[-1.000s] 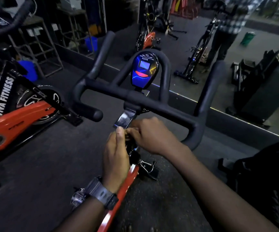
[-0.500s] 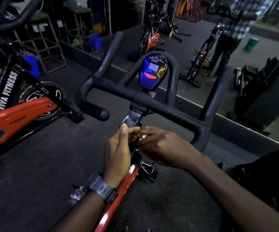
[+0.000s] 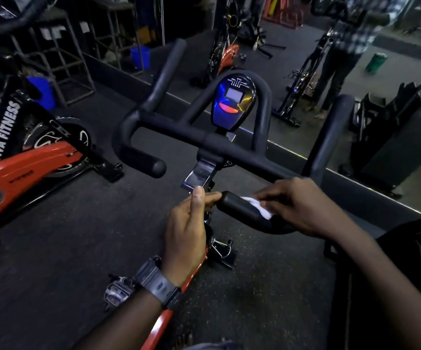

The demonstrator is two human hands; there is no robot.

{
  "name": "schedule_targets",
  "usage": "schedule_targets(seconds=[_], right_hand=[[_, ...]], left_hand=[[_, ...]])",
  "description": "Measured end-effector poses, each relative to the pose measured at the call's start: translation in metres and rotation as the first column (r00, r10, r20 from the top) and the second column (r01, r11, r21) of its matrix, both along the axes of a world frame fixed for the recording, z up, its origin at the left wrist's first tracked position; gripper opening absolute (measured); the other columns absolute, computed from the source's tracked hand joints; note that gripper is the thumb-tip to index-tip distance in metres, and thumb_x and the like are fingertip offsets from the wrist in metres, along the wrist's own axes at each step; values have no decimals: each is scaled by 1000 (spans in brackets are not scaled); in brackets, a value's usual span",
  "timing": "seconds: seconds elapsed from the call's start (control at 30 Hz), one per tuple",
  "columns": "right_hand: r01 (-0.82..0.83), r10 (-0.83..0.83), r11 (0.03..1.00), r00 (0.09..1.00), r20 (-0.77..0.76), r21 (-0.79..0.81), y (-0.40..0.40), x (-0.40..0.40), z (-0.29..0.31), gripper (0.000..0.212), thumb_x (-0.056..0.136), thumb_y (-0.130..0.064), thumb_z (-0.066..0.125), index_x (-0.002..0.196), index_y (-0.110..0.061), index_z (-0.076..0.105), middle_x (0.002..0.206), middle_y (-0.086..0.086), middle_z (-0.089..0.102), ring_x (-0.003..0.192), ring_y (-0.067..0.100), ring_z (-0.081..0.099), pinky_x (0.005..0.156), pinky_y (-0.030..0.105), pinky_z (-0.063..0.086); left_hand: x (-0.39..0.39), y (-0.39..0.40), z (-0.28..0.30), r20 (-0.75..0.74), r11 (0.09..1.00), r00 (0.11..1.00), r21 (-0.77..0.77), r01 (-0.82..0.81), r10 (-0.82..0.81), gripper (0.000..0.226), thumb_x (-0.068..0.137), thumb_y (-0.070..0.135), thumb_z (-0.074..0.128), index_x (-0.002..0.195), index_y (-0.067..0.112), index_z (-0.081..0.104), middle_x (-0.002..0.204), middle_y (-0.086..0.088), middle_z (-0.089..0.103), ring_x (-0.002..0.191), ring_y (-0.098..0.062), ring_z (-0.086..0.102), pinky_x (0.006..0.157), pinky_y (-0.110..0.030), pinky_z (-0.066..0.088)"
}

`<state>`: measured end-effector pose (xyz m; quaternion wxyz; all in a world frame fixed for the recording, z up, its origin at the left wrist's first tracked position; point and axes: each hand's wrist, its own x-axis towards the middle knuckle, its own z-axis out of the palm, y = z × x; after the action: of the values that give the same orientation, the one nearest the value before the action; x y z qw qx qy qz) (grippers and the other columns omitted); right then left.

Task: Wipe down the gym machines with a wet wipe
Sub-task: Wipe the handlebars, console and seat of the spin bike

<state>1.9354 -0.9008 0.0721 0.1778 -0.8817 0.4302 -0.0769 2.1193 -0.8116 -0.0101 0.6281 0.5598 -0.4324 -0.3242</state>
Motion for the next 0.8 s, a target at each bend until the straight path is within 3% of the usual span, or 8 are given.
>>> schedule_targets(seconds=[0.1,0.2,0.3,0.37,0.43,0.5,0.63,0.8], right_hand=[[-81,79,996,996,-43,-43,-12,22,-11,22,94,-22,58,110,-27,72,108,-7,73,103,12,65,84,27,47],[-68,68,996,998,8,-55,-14,33,-29,25,96,-23,50,111,-26,70,111,-4,72,105,16,63,82,24,44],[-111,110,985,994,-15,-128,1,-9,-31,34,89,-25,42,106,-15,70,103,0,73,98,17,65,83,27,47],[-92,115,953,991,65,-287,15,-35,-36,31,86,-14,52,109,-12,72,105,1,73,94,15,65,83,20,46],[-12,96,904,980,176,-428,29,-30,-55,30,85,-3,62,113,-11,72,111,2,72,94,18,67,84,25,51],[37,127,869,947,295,-493,40,-3,-75,26,89,-4,66,114,-10,72,116,5,70,99,22,65,85,31,52],[-82,289,731,937,198,-677,50,7,-89,14,92,-11,68,104,-10,75,112,2,71,100,21,62,79,31,48],[49,167,714,957,237,-698,64,-24,-102,13,95,-13,63,98,-11,76,104,2,72,91,21,63,73,34,50]], left_hand=[[1,-3,0,-19,999,999,18,27,-27,62,95,62,27,99,24,77,101,4,76,100,-12,70,94,-46,52],[6,-9,1,0,998,998,22,56,-56,62,94,67,27,94,31,77,96,3,77,98,-15,71,93,-49,52],[12,-10,4,103,998,992,8,67,-67,61,96,63,25,93,30,77,98,6,76,99,-10,70,93,-44,53],[13,-9,7,256,996,965,-36,76,-64,54,100,50,28,99,24,76,101,9,74,101,-4,68,92,-36,53],[12,-11,11,397,990,914,-72,121,-83,49,101,40,34,101,16,76,102,10,73,100,0,66,89,-28,52],[13,-16,15,457,981,882,-81,175,-120,44,101,34,38,101,12,76,102,9,72,98,2,65,86,-21,50],[20,-22,19,499,972,852,-68,223,-160,38,98,32,44,100,13,77,100,10,72,97,1,66,85,-17,48],[23,-24,17,541,975,823,-18,221,-176,24,86,19,58,101,15,77,104,9,72,99,2,65,89,-13,46]])
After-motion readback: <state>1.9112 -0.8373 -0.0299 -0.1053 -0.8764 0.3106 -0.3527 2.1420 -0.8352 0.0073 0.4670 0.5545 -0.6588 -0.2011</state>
